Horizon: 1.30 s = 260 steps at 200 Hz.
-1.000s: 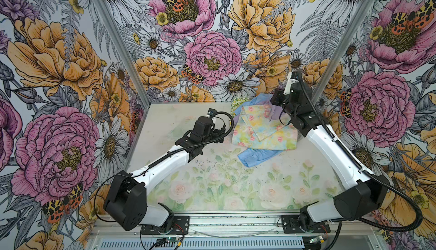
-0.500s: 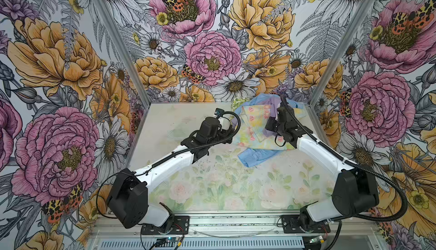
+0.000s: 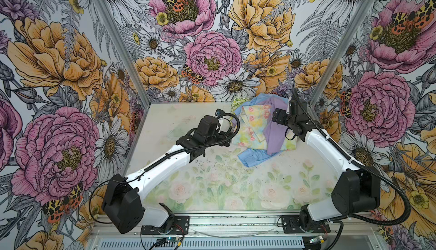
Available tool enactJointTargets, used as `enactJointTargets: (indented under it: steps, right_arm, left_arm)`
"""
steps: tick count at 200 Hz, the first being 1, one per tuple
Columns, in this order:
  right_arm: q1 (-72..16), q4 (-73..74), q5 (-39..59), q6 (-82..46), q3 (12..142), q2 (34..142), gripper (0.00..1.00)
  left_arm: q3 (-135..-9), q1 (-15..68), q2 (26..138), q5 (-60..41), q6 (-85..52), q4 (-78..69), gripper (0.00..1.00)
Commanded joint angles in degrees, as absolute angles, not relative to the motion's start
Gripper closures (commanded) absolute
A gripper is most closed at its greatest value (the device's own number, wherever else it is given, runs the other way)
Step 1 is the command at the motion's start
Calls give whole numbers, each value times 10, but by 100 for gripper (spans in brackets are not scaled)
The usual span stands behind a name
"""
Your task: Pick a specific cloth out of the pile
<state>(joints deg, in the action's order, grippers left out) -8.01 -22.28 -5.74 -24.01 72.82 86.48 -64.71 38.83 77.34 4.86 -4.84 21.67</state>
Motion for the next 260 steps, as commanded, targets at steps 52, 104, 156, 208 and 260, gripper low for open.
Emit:
enactJointTargets:
  steps: [52, 104, 156, 208, 260]
  right_arm:
    - [-61, -265, -56, -99, 910, 1034, 2]
    - [-59, -265, -98, -69, 1011, 1147, 5]
    - [-52, -264, -90, -71, 1090, 1229, 25]
    - [-46, -265, -103, -83, 1143, 1263, 100]
    - [-46, -264, -129, -77, 1155, 1195, 100]
  left_arm:
    - [-632, 385, 741, -136, 10, 218, 1]
    - [-623, 364, 759, -153, -14, 198, 2]
    - [-621, 343, 770, -138, -21, 194, 2]
    - [-621, 341, 775, -128, -19, 193, 3]
    - [-622, 341, 780, -122, -19, 193, 3]
